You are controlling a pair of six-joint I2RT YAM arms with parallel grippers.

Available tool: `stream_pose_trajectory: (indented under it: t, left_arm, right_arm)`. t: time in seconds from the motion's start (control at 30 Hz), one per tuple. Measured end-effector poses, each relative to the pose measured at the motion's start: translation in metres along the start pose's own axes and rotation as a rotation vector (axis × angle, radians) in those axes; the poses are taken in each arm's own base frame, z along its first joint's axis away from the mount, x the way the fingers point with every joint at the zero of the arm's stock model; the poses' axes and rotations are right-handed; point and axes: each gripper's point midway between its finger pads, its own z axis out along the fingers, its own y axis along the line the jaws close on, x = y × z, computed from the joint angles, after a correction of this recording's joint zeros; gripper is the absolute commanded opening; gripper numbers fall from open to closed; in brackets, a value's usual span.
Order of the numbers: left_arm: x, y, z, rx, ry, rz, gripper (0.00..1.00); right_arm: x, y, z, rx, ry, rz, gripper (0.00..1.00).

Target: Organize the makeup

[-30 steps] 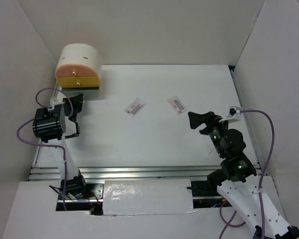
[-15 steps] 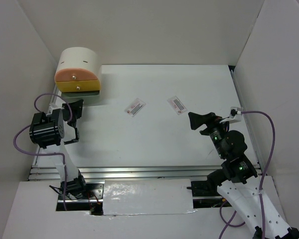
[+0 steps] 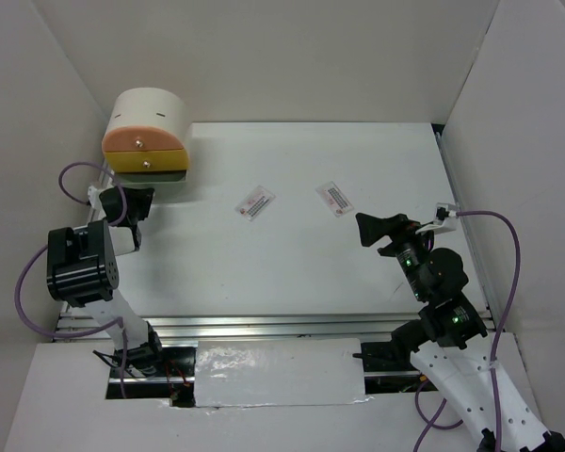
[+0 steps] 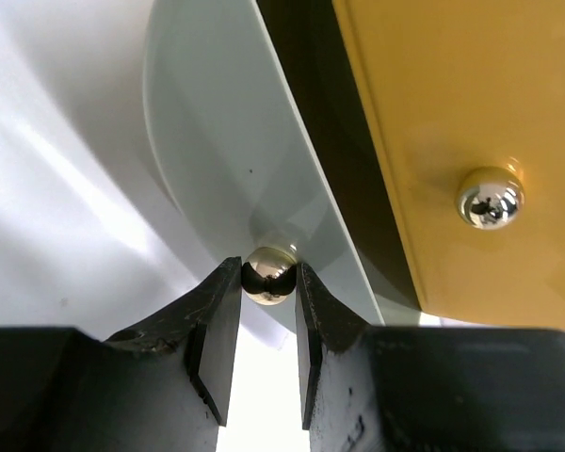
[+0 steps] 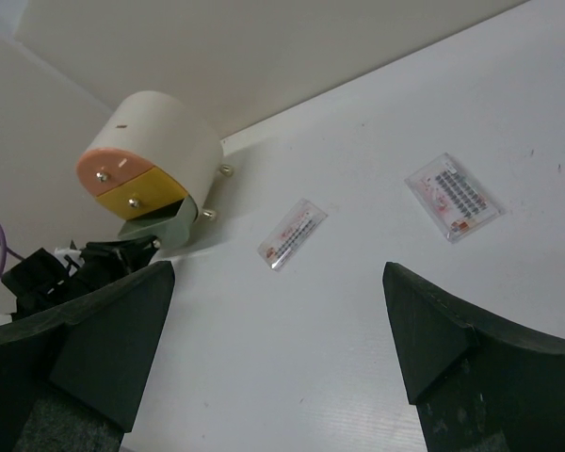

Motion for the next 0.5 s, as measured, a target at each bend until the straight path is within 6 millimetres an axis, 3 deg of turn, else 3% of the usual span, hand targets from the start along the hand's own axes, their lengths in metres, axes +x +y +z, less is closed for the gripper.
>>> stream_pose_trajectory:
  t: [0.1,0.37,0.5]
  left_arm:
    - [0.007,0.012,-0.001,-0.024,0.015,-0.003,0.28]
    - [0.009,0.014,-0.002,0.003,0.002,-0.025,0.29]
    - [0.010,0.018,-0.013,-0.001,-0.004,-0.027,0.31]
  right_arm:
    - [-0.001,0.000,0.000,-0.002,-0.002,0.000,1.00]
    - [-0.001,0.000,-0.001,-0.002,-0.002,0.001,1.00]
    - [-0.001,0.001,-0.001,-0.003,-0.002,0.001,1.00]
